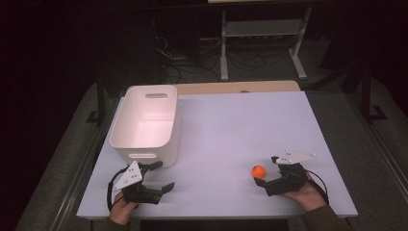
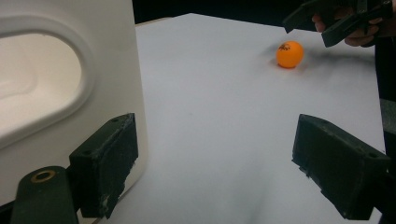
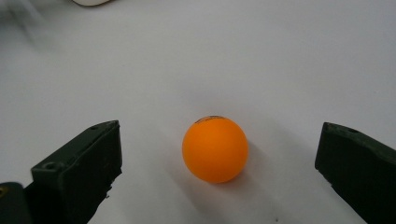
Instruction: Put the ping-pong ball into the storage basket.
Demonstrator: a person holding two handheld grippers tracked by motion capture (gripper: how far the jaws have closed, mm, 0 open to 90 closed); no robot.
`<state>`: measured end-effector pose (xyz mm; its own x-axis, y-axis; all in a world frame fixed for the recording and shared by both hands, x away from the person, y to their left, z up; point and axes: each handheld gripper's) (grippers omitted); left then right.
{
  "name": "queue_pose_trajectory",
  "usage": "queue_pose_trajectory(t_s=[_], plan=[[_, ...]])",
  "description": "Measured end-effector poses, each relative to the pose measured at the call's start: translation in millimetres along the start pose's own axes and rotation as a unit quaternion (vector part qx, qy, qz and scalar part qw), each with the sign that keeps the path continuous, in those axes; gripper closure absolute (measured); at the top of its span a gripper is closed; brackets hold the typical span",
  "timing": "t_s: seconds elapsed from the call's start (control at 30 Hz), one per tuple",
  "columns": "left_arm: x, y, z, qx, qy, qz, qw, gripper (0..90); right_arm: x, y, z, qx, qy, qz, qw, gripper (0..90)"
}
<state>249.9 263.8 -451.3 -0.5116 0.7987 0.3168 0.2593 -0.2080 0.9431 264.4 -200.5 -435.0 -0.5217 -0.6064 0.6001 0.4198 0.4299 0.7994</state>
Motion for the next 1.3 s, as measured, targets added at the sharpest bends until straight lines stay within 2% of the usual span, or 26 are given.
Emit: queue_pose_trajectory(t_s=[0.5, 0.87, 1.07, 1.2, 1.3], plan=[[0.0, 0.1, 0.2, 0.001, 0.000, 0.001, 1.0000, 14.0, 3.2, 1.0, -1.0, -0.002, -0.004, -0.007, 1.0000, 0.3], [2.1, -1.1, -0.7, -0.001, 0.003, -0.012, 0.9999, 14.0, -7.3, 12.6, -4.7, 0.005, 0.004, -0.015, 0.9999, 0.2], [1.4, -0.6, 0.2, 0.004, 0.004, -0.008, 1.0000, 14.0, -11.4, 16.6, -7.0, -0.002, 0.008, -0.017, 0.9998, 0.2], [3.5, -1.7, -1.3, -0.003, 0.004, -0.018, 0.9998, 14.0, -12.2, 19.8, -8.3, -0.002, 0.008, -0.020, 0.9998, 0.2], [2.6, -1.3, -0.5, 0.003, 0.005, -0.015, 0.9999, 14.0, -13.3, 22.7, -9.5, -0.006, 0.008, -0.022, 0.9997, 0.0]])
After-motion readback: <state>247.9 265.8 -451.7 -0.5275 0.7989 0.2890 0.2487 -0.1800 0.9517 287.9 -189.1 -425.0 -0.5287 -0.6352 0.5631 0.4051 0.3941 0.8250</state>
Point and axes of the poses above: each handheld gripper's, and its own axes: x roughly backward along the jaws, y roughly out of its top, z roughly to its left, and after that the axes turned 5 degrees about x, right-handed
